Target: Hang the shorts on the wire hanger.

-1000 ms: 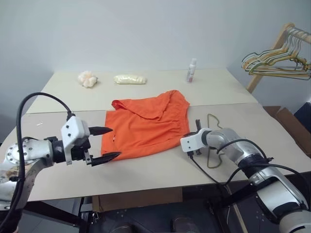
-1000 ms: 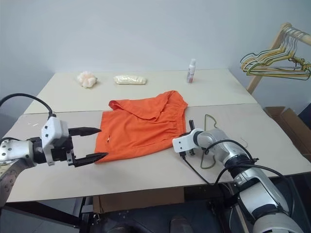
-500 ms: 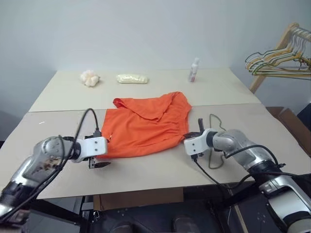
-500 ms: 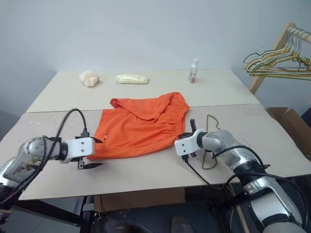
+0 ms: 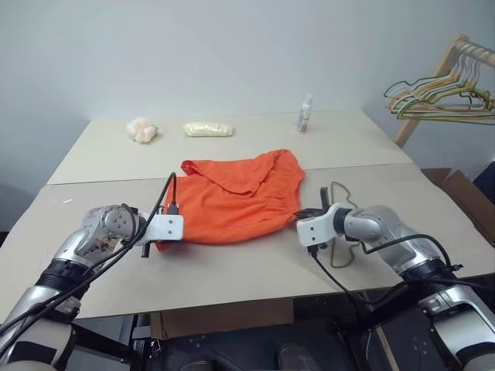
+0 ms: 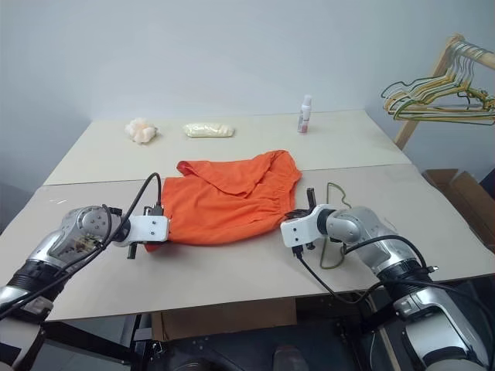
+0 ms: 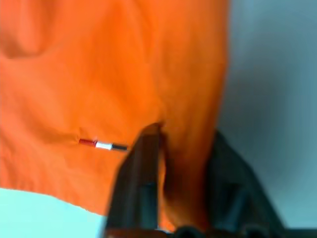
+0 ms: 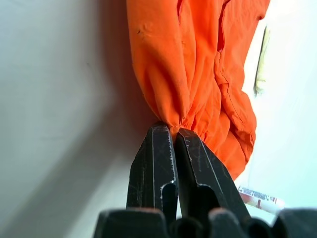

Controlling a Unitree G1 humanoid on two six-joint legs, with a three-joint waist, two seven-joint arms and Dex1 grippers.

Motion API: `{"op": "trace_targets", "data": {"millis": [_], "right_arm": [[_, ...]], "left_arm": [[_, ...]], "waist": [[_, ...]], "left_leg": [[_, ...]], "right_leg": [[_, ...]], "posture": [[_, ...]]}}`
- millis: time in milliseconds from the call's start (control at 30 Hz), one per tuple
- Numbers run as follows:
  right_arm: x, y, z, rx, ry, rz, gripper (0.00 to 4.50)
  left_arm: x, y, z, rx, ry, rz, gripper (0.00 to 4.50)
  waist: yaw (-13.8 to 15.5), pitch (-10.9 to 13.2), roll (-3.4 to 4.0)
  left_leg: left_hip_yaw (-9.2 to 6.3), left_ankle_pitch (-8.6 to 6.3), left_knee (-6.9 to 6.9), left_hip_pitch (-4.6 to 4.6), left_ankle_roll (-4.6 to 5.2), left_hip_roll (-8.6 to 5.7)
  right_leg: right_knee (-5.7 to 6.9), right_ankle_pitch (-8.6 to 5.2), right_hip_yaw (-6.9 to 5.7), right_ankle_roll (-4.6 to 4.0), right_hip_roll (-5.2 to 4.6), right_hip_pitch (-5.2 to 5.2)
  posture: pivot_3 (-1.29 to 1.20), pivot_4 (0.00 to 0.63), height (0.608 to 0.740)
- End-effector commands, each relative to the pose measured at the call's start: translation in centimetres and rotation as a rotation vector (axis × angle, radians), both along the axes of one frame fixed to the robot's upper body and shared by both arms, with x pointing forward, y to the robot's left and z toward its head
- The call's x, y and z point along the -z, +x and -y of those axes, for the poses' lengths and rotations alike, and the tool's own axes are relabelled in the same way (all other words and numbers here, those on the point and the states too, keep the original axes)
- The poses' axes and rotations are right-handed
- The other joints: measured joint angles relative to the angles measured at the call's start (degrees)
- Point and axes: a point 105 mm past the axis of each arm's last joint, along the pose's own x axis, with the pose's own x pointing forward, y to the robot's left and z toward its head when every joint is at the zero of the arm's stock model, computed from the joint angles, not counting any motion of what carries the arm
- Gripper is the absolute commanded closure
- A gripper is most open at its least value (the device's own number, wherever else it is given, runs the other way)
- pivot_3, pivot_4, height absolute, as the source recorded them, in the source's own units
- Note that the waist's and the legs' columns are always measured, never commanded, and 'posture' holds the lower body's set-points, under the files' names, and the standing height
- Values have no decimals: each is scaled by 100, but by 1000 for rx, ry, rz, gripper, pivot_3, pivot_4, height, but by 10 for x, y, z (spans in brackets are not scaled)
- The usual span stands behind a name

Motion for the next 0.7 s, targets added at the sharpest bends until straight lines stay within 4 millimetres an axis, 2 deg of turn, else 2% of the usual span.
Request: {"op": "trace_targets", "data": {"millis": [33, 100, 167, 233, 300, 333, 400, 433, 500, 567, 633, 700], "right_arm": [[-22, -5, -3, -21, 64, 36, 4500], [-26, -14, -5, -59, 89, 22, 4500], [-29, -33, -7, -132, 106, -25, 4500], [-33, -53, -5, -202, 104, -88, 4500], [-36, -64, -2, -238, 90, -129, 4500], [-38, -66, 0, -245, 80, -138, 4500], [-48, -54, 1, -207, 123, -124, 4500], [-55, -45, 0, -180, 156, -108, 4500], [-73, -20, -3, -108, 242, -48, 4500], [-105, 16, -8, 9, 371, 78, 4500], [-139, 52, -11, 138, 491, 232, 4500], [-190, 86, -10, 298, 678, 441, 4500]], "left_arm": [[-20, -3, -1, 56, -48, 14, 4468], [-34, -16, 1, 123, -108, -22, 4468], [-52, -35, -1, 190, -146, -62, 4468], [-70, -59, -6, 241, -173, -145, 4468], [-81, -79, -9, 279, -183, -219, 4468], [-85, -87, -9, 293, -182, -244, 4468], [-94, -84, -4, 274, -229, -190, 4468], [-99, -77, 1, 250, -266, -146, 4468], [-114, -48, 9, 186, -344, 12, 4468], [-139, -3, 13, 57, -409, 236, 4468], [-174, 40, 13, -75, -474, 465, 4468], [-228, 81, 7, -234, -547, 752, 4468]], "waist": [[-16, 0, 0], [-35, 1, -1], [-83, 1, -1], [-126, 3, -3], [-150, 4, -4], [-162, 4, -4], [-156, 4, -5], [-139, 5, -5], [-116, 5, -5], [-78, 6, -7], [-91, 7, -12], [-115, 7, -13]], "left_leg": [[-2, 0, 0, -3, 1, 0], [-8, 0, 2, -14, 0, 1], [-31, 0, 3, -27, 0, 3], [-40, -1, 4, -33, 3, 5], [-40, -4, 5, -31, 7, 7], [-40, -6, 5, -24, 9, 8], [-37, -8, 3, 2, 13, 10], [-38, -9, 1, 15, 13, 10], [-38, -8, -3, 32, 12, 9], [-44, -6, -1, 34, 10, 8], [-50, -2, 3, 20, 4, 5], [-57, 32, 10, -9, -54, 1]], "right_leg": [[-1, 0, 0, 0, 0, -2], [-1, 0, 0, 0, 0, -10], [0, 0, 2, 0, 0, -22], [-2, 0, -1, 1, 0, -22], [-6, -1, 0, 2, -2, -19], [-6, -1, 2, 3, -2, -14], [-4, -1, 5, 3, -2, 2], [-2, -1, 5, 3, -2, 13], [3, -1, 5, 2, 2, 22], [5, 0, 2, 0, 11, 25], [5, 5, 2, -1, 15, 17], [8, 9, -1, 1, 12, -2]], "posture": [[-148, 0, 740], [-144, 0, 740], [-142, 0, 740], [-140, 0, 740], [-138, 0, 740], [-134, 0, 740], [-124, 0, 740], [-121, 0, 740], [-113, 0, 740], [-110, 0, 740], [-110, 0, 740], [-114, 0, 740]]}}
